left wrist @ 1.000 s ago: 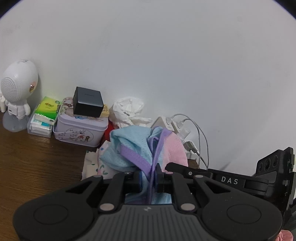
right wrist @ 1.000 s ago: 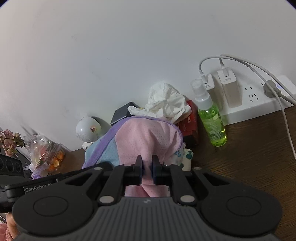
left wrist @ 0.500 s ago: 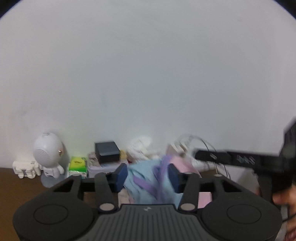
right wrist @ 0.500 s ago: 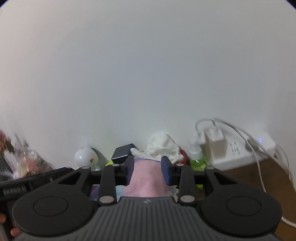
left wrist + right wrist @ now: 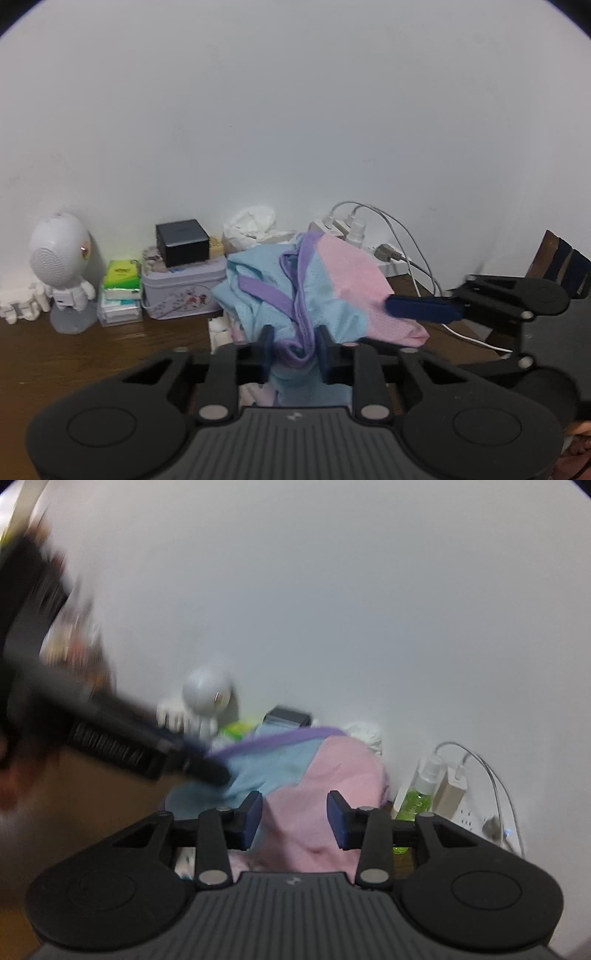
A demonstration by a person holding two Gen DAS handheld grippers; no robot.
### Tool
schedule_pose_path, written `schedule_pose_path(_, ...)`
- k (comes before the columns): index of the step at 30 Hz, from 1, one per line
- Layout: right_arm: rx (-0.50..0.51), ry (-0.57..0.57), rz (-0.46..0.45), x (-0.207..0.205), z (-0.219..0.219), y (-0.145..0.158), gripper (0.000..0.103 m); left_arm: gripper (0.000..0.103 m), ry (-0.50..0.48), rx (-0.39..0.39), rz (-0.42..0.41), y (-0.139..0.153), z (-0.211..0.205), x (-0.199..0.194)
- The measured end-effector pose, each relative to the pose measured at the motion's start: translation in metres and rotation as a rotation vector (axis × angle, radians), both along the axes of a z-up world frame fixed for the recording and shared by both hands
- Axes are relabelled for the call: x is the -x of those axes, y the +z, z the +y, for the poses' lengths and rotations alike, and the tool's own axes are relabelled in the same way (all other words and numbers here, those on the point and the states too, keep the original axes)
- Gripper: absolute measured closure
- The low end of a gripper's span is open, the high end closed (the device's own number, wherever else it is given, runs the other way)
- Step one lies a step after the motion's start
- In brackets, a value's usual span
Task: Fold clothes
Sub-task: 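Carry the bundle with both grippers to the clothes stack by the wall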
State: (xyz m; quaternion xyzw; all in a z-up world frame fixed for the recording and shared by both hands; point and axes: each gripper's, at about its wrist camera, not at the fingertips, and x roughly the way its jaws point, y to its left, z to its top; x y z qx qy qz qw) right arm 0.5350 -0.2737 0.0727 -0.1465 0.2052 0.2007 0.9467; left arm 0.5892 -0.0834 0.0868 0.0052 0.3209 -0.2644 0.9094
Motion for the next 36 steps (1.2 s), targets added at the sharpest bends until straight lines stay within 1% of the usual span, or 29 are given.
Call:
schedule_pose_path(1,0.026,0.006,0.001,-0.002,0.005,-0.001,0.065,0.096,-0.004,-0.002,0.008,-0.001,-0.001,-0.002)
schedule_pose_path(2,0.054,0.015,-0.001,-0.005,0.010,-0.002,0.067,0.098,0.005,0.000,0.011,-0.001,-0.002,-0.004)
schedule_pose_path(3,0.071,0.021,0.000,-0.006,0.014,-0.002,0.077,0.099,0.011,0.003,0.013,0.000,-0.001,-0.004)
schedule_pose_path(4,0.086,0.027,0.000,-0.006,0.017,-0.003,0.085,0.099,0.016,0.023,0.022,0.002,0.000,-0.006)
schedule_pose_path(5,0.101,0.033,0.001,-0.006,0.020,-0.003,0.097,0.099,0.019,0.050,0.031,0.006,0.004,-0.006)
schedule_pose_path(6,0.116,0.039,0.002,-0.007,0.023,-0.004,0.100,0.099,0.021,0.081,0.041,0.009,0.008,-0.006)
schedule_pose_path(7,0.098,0.041,-0.004,-0.005,0.020,-0.001,0.100,0.099,0.015,0.105,0.047,0.013,0.011,-0.005)
schedule_pose_path(10,0.027,0.047,-0.015,0.002,0.007,0.007,0.101,0.099,0.006,0.137,0.057,0.021,0.019,0.002)
schedule_pose_path(12,-0.007,0.058,-0.008,0.004,-0.001,0.011,0.101,0.099,0.001,0.129,0.085,0.018,0.020,0.004)
schedule_pose_path(14,0.001,0.081,0.013,0.006,-0.003,0.009,0.101,0.099,0.000,0.118,0.102,0.015,0.019,0.006)
schedule_pose_path(17,0.066,0.112,0.045,0.009,0.006,-0.002,0.100,0.097,0.005,0.068,0.116,0.004,0.016,0.006)
schedule_pose_path(18,0.086,0.114,0.052,0.008,0.009,-0.005,0.099,0.094,0.010,0.053,0.117,0.001,0.015,0.006)
schedule_pose_path(19,0.085,0.115,0.058,0.007,0.010,-0.006,0.098,0.091,0.016,0.037,0.111,-0.001,0.014,0.007)
schedule_pose_path(20,0.080,0.116,0.064,0.006,0.010,-0.007,0.094,0.081,0.022,0.023,0.098,0.000,0.014,0.008)
schedule_pose_path(21,0.041,0.113,0.066,0.006,0.005,-0.004,0.087,0.064,0.027,0.017,0.076,0.002,0.014,0.010)
schedule_pose_path(22,-0.026,0.108,0.062,0.007,-0.002,0.001,0.078,0.055,0.037,0.017,0.038,0.007,0.017,0.015)
schedule_pose_path(23,-0.109,0.091,0.051,0.008,-0.013,0.010,0.059,0.046,0.048,0.025,-0.017,0.014,0.018,0.020)
schedule_pose_path(24,-0.180,0.070,0.038,0.010,-0.022,0.017,0.053,0.042,0.059,0.032,-0.072,0.021,0.020,0.026)
schedule_pose_path(25,-0.250,0.037,0.026,0.007,-0.031,0.024,0.053,0.042,0.073,0.026,-0.131,0.028,0.019,0.031)
schedule_pose_path(26,-0.297,-0.007,0.020,0.003,-0.038,0.029,0.053,0.042,0.087,0.017,-0.181,0.033,0.015,0.034)
schedule_pose_path(27,-0.313,-0.038,0.024,-0.006,-0.038,0.029,0.055,0.044,0.101,0.007,-0.230,0.038,0.011,0.037)
schedule_pose_path(28,-0.325,-0.066,0.029,-0.015,-0.036,0.028,0.055,0.048,0.107,-0.006,-0.251,0.039,0.005,0.034)
schedule_pose_path(29,-0.336,-0.095,0.035,-0.024,-0.035,0.028,0.059,0.067,0.113,-0.019,-0.270,0.040,-0.002,0.031)
schedule_pose_path(30,-0.348,-0.123,0.040,-0.034,-0.034,0.027,0.067,0.091,0.119,-0.032,-0.289,0.040,-0.008,0.027)
schedule_pose_path(31,-0.359,-0.151,0.045,-0.043,-0.033,0.027,0.072,0.097,0.128,-0.042,-0.266,0.035,-0.012,0.020)
schedule_pose_path(32,-0.372,-0.160,0.069,-0.052,-0.031,0.021,0.081,0.098,0.137,-0.053,-0.240,0.029,-0.016,0.012)
schedule_pose_path(33,-0.378,-0.164,0.087,-0.057,-0.027,0.015,0.084,0.098,0.147,-0.063,-0.215,0.023,-0.020,0.004)
schedule_pose_path(34,-0.370,-0.177,0.094,-0.059,-0.023,0.009,0.084,0.098,0.156,-0.074,-0.189,0.017,-0.023,-0.004)
schedule_pose_path(36,-0.350,-0.207,0.105,-0.063,-0.015,-0.003,0.084,0.098,0.174,-0.068,-0.134,0.001,-0.021,-0.017)
